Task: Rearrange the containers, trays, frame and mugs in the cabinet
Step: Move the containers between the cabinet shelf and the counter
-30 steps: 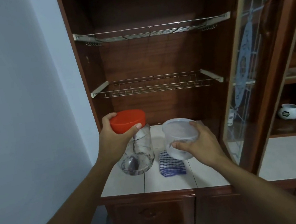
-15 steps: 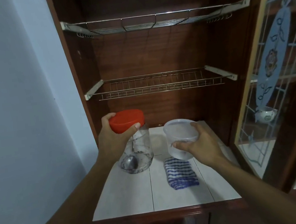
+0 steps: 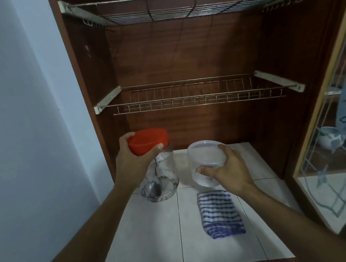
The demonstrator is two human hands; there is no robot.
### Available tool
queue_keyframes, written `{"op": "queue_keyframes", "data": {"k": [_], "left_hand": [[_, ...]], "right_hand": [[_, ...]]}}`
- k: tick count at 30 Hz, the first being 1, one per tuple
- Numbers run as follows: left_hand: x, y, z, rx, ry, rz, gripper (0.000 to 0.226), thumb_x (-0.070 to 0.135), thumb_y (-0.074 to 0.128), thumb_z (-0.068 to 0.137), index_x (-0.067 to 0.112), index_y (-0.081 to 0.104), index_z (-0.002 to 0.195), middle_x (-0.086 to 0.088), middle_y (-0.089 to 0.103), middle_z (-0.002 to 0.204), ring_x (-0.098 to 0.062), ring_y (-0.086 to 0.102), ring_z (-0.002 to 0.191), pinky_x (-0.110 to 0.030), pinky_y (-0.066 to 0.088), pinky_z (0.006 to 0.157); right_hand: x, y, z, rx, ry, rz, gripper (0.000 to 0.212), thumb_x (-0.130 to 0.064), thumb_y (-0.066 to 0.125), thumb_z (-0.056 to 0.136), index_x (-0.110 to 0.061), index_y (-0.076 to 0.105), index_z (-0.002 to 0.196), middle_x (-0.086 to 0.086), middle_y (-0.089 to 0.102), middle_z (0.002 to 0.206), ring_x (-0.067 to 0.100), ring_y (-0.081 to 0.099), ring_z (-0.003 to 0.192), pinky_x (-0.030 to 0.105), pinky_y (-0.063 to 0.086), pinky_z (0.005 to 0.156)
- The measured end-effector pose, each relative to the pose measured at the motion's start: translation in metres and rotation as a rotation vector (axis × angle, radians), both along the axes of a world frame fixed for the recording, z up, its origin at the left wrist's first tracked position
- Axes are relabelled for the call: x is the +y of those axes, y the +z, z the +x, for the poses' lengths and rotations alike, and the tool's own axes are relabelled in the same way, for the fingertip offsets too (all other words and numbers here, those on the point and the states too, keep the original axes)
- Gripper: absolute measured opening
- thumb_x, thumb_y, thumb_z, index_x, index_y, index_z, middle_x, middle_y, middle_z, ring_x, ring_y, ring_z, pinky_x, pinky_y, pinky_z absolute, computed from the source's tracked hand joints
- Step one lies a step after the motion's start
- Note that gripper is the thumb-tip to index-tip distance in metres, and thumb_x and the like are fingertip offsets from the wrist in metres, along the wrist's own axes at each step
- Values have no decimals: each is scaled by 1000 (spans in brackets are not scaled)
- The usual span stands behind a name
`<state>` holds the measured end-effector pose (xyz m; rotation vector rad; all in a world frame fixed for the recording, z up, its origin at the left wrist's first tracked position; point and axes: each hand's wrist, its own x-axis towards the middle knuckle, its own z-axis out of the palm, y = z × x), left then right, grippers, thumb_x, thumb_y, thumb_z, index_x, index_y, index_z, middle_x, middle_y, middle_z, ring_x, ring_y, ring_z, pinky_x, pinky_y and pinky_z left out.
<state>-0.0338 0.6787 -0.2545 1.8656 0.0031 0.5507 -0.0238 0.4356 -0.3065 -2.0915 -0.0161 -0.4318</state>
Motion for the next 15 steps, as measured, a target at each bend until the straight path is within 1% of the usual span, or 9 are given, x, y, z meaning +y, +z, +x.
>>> {"op": "queue_keyframes", "data": {"k": [2, 3, 5, 8, 10, 12, 13, 15], "left_hand": [[-4, -3, 10, 1, 10, -4, 93, 57, 72, 59, 28, 32, 138, 7, 41, 130, -19, 46, 112, -32, 47, 87], [-5, -4, 14, -1, 16, -5, 92, 56, 72, 59, 28, 32, 137, 7, 41, 128, -18, 46, 112, -31, 46, 86], [-5, -8, 22, 6, 15, -18, 90, 54, 74, 61, 28, 32, 137, 8, 40, 126, -18, 47, 111, -30, 46, 86], [-4, -15, 37, 16, 6, -32, 87, 50, 76, 65, 29, 32, 137, 8, 41, 127, -19, 48, 112, -28, 47, 86], [-2, -20, 49, 21, 11, -44, 84, 46, 78, 68, 29, 32, 136, 7, 42, 128, -19, 49, 113, -25, 47, 84], [0, -24, 60, 20, 10, -54, 82, 44, 80, 69, 29, 34, 135, 4, 45, 130, -19, 50, 112, -26, 48, 86], [2, -27, 67, 22, 6, -54, 82, 44, 80, 69, 29, 34, 135, 4, 45, 131, -19, 51, 112, -28, 49, 87], [5, -31, 78, 33, -3, -48, 83, 46, 80, 68, 29, 34, 135, 4, 45, 131, -19, 50, 112, -30, 49, 88]], "right_hand": [[-1, -4, 13, 5, 15, -4, 86, -43, 90, 61, -25, 49, 134, -9, 46, 123, 10, 48, 110, 23, 43, 88], [-1, -6, 20, 6, 21, -8, 86, -46, 89, 59, -25, 50, 132, -9, 49, 124, 11, 51, 110, 24, 46, 87], [0, -10, 33, 13, 25, -8, 89, -51, 89, 55, -25, 51, 132, -5, 52, 127, 13, 53, 112, 27, 49, 88], [2, -16, 48, 22, 22, 14, 89, -46, 90, 58, -24, 49, 134, -7, 50, 126, 11, 50, 110, 24, 43, 87], [3, -22, 59, 37, 27, 19, 86, -48, 89, 57, -26, 50, 131, -9, 51, 124, 10, 52, 108, 25, 47, 87], [7, -27, 70, 48, 28, 14, 88, -55, 87, 53, -30, 51, 130, -8, 54, 125, 12, 55, 110, 34, 53, 91], [8, -29, 75, 55, 23, 20, 90, -55, 86, 54, -29, 50, 132, -7, 53, 127, 14, 55, 112, 36, 52, 94], [11, -34, 83, 65, 8, 19, 93, -48, 88, 59, -25, 46, 138, -4, 48, 133, 17, 51, 118, 34, 48, 99]]}}
